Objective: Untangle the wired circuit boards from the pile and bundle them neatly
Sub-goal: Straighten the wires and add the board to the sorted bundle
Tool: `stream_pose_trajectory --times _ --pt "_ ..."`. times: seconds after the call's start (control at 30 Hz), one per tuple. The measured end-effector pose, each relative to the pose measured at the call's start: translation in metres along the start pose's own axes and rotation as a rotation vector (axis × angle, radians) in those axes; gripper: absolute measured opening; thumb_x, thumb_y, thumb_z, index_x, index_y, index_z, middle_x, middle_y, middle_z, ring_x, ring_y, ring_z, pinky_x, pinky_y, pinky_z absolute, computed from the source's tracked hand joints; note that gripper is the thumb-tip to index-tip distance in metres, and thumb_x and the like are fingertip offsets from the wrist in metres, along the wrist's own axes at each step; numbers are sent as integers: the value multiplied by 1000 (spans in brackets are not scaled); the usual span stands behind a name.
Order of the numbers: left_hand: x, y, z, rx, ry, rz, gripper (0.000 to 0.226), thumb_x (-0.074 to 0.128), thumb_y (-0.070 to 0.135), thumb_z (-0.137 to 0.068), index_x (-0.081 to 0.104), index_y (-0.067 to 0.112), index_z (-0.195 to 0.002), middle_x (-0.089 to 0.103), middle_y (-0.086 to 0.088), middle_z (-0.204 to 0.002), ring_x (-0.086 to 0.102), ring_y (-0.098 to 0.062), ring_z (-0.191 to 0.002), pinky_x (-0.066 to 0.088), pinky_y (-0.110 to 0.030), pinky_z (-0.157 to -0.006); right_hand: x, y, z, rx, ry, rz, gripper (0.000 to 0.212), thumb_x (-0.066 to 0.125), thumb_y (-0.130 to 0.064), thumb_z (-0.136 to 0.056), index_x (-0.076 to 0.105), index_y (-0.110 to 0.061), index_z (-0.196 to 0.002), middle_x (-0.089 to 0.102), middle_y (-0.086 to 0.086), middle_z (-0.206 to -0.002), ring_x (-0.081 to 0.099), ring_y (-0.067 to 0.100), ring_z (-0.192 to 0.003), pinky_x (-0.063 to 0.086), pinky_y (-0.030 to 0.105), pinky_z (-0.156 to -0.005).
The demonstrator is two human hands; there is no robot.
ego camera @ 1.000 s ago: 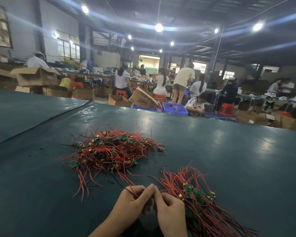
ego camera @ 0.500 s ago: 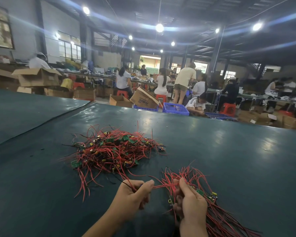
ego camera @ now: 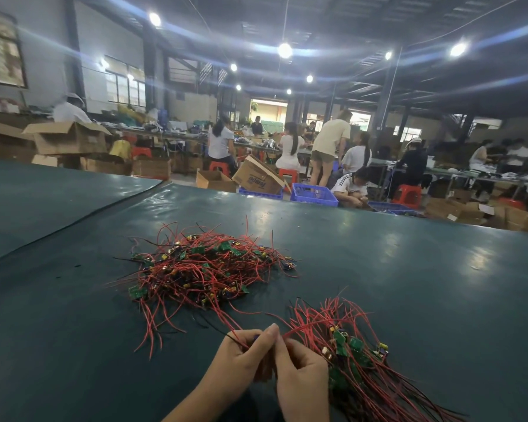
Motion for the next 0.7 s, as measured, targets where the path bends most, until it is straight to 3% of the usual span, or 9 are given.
stream_pose_trajectory --times 0.1,0.2,0.43,0.57,0.7 --pt "-3 1 -1 23 19 -65 48 64 38 -88 56 15 -46 52 -3 -44 45 -12 -40 42 -24 -55 -8 -1 -5 21 77 -23 31 66 -17 -89 77 -24 -62 55 -4 -44 43 5 -39 37 18 -41" --pt "-3 6 -2 19 27 -81 44 60 37 -81 52 15 -44 50 -6 -42 44 -14 -37 38 -23 -47 -33 2 -19 140 240 -199 23 66 -21 -88 79 -15 -71 46 -7 -42 31 5 -33 28 17 -34" --pt "-6 11 -3 7 -7 -94 45 61 40 -81 58 16 -44 53 -7 -43 48 -15 -40 40 -24 -50 -57 1 -26 160 380 -418 23 65 -21 -89 76 -7 -74 56 -6 -48 33 2 -31 28 14 -30" --pt "-14 7 -4 -61 76 -41 44 63 48 -78 70 11 -54 70 -13 -63 54 -14 -46 43 -23 -47 -51 -4 -21 57 359 -407 26 63 -23 -90 77 -9 -73 50 -4 -49 28 2 -34 23 14 -32" --pt "-18 2 -5 -102 117 165 27 72 31 -67 76 5 -72 73 -20 -79 59 -13 -52 44 -20 -45 -51 -7 -19 34 397 -421 25 64 -25 -89 78 -13 -71 49 -7 -47 30 2 -35 23 14 -32"
Point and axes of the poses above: each hand's wrist, its own z-axis away from the middle knuckle, its own x-axis out of the palm, y = z × x, the point moved 4 cm from there along -z, towards the middle knuckle
